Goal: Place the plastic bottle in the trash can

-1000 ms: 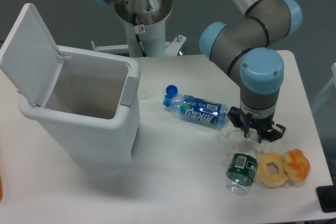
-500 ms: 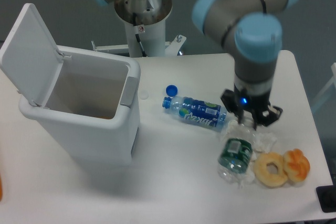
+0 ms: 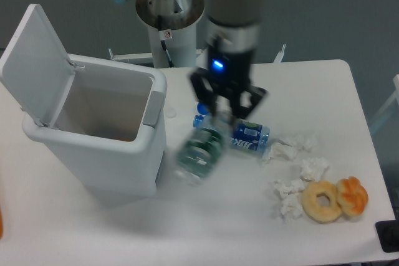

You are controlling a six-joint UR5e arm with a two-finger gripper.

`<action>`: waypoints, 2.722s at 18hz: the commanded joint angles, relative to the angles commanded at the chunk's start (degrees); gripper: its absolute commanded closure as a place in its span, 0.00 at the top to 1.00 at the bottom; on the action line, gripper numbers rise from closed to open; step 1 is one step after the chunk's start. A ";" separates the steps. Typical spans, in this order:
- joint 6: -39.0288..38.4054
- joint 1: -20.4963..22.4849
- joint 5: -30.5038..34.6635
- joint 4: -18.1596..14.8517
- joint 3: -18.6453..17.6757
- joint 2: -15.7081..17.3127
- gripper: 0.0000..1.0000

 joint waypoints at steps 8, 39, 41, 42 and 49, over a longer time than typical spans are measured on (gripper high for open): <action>0.51 -3.62 -0.53 0.08 -10.36 6.68 0.17; 7.55 -2.83 5.27 -10.73 -14.42 10.56 0.72; 7.55 -2.92 5.27 -10.64 -14.42 10.56 0.77; 7.55 -2.83 5.19 -10.64 -14.42 10.56 0.80; 7.72 1.02 5.10 -8.63 -13.54 10.73 1.00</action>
